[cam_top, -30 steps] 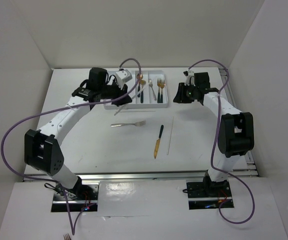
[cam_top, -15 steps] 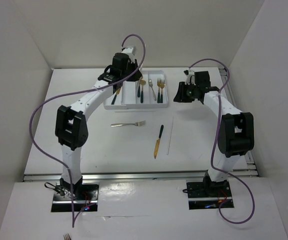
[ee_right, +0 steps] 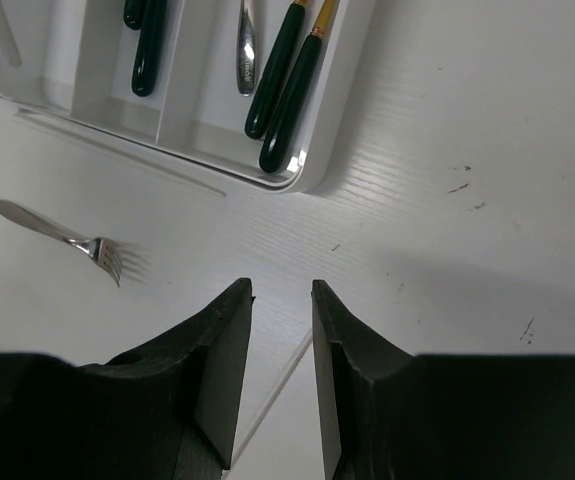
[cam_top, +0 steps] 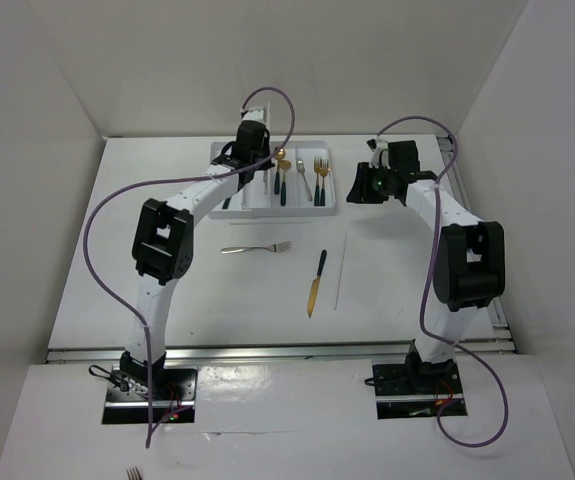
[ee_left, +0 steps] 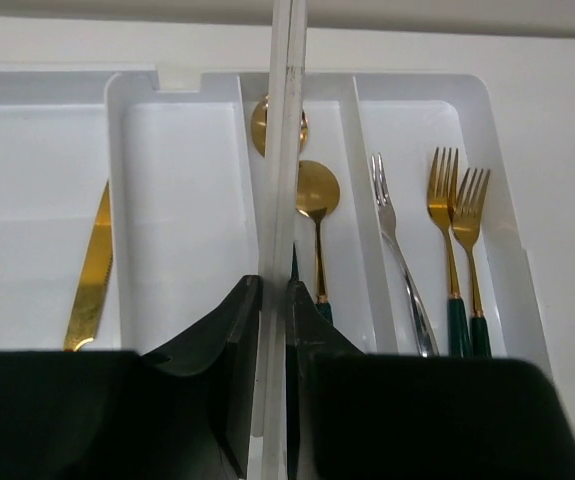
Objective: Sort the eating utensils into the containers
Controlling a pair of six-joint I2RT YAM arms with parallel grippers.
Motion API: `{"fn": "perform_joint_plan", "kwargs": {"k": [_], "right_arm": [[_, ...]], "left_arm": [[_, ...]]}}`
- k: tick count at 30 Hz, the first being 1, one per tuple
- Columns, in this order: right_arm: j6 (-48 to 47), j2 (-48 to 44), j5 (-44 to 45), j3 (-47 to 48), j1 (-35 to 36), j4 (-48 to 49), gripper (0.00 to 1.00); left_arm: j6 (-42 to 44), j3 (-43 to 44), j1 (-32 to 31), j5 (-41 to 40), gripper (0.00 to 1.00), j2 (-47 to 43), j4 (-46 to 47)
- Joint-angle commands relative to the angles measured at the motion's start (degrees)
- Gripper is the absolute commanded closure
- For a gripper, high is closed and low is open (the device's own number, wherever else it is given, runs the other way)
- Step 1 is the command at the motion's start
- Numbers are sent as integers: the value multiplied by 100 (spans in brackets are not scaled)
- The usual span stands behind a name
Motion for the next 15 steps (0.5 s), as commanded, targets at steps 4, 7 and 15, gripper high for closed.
{"fn": "perform_joint_plan", "kwargs": {"k": [4, 7, 15], "right_arm": [[8, 173, 37, 323, -88, -94, 62], [8, 235, 37, 384, -141, -95, 62], [-45, 288, -16, 437, -141, -95, 62]], "left_arm": [[524, -166, 88, -392, 100, 34, 934], [586, -237, 141, -392, 100, 139, 934], [419, -527, 202, -454, 100, 192, 811]]}}
